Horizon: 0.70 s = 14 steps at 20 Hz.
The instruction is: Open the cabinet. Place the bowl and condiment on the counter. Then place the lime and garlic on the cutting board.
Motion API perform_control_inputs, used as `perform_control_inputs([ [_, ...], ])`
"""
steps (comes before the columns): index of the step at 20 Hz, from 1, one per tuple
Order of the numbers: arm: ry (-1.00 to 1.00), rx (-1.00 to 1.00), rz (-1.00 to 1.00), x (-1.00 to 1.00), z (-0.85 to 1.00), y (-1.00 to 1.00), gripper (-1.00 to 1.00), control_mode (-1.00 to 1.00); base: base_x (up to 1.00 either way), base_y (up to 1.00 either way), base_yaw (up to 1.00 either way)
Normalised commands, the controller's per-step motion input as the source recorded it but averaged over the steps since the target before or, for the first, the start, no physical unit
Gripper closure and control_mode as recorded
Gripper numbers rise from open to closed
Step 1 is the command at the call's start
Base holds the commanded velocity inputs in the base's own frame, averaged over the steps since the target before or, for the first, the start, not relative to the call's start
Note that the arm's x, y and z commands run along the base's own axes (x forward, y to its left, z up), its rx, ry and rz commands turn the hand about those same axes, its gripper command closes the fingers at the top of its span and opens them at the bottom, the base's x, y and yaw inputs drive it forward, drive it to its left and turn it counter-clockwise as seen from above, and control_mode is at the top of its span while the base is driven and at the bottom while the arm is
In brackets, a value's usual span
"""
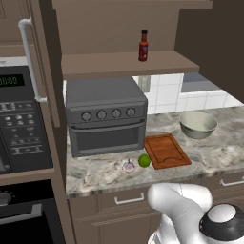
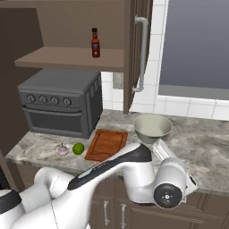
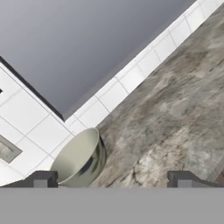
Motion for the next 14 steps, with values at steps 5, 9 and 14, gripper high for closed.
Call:
perform_control_inputs([
  [5, 0.0, -0.04, -0.03, -0.64, 0.37, 0.15, -1.0, -1.0, 0.0, 0.0, 0.0],
  [9, 0.0, -0.1, -0.07, -0.56, 0.24, 0.32, -1.0, -1.0, 0.0, 0.0, 0.0],
  [14, 0.0, -0.12, -0.09, -0.43, 0.24, 0.59, -1.0, -1.0, 0.0, 0.0, 0.0],
])
